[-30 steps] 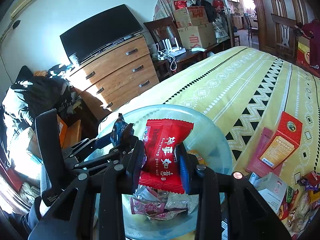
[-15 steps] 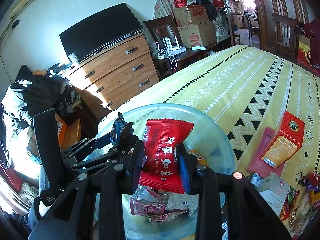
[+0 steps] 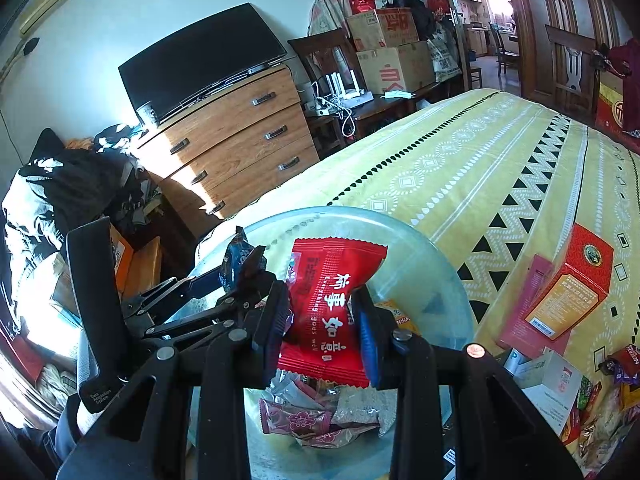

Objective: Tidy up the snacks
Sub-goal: 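Open the left gripper over the bowl while the right gripper releases the red packet, then move both open grippers back to the snack pile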

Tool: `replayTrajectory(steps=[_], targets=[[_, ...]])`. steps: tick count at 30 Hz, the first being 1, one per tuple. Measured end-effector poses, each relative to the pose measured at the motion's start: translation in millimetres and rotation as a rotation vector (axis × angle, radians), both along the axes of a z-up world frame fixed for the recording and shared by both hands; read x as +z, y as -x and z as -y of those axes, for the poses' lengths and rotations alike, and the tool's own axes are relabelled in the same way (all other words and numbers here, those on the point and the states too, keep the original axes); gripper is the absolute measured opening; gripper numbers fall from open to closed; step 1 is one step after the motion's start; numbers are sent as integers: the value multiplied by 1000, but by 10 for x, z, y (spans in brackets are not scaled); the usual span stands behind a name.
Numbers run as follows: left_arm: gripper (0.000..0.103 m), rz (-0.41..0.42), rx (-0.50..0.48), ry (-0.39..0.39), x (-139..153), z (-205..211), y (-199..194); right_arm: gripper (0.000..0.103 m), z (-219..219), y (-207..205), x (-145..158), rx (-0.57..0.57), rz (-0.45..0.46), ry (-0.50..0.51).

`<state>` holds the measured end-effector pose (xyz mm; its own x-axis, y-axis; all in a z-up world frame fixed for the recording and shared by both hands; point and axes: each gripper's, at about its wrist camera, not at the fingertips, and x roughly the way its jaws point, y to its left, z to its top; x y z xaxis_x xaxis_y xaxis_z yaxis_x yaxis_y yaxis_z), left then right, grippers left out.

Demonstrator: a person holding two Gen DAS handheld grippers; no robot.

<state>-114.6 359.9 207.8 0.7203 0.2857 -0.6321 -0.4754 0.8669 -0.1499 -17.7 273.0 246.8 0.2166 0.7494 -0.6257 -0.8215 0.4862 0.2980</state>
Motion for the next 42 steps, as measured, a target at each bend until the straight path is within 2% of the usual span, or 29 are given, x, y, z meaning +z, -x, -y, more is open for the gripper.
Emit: replayTrajectory(steps=[15, 17, 24, 27, 29, 30, 35, 42], targets=[[56, -13, 29, 15, -26, -66, -2, 37, -20, 32, -33, 8, -3, 7], [62, -14, 32, 17, -28, -73, -4, 48, -9, 46, -33, 7, 1, 7], [67, -10, 36, 16, -23, -95, 15, 53, 37, 51, 21, -10, 14, -2], [75, -9, 40, 9, -13, -95, 13, 61, 96, 70, 73, -22, 24, -15], [86, -16, 45, -1, -19, -99, -4, 64, 156, 105, 122, -31, 44, -24], [88, -20, 47, -5, -23, -93, -8, 64, 175, 114, 147, -36, 52, -28], [96, -19, 47, -5, -21, -71, -24, 66, 416, 127, 231, -73, 66, -59], [103, 23, 61, -11, 64, 10, -30, 67, 1150, 126, 235, -190, 74, -89]])
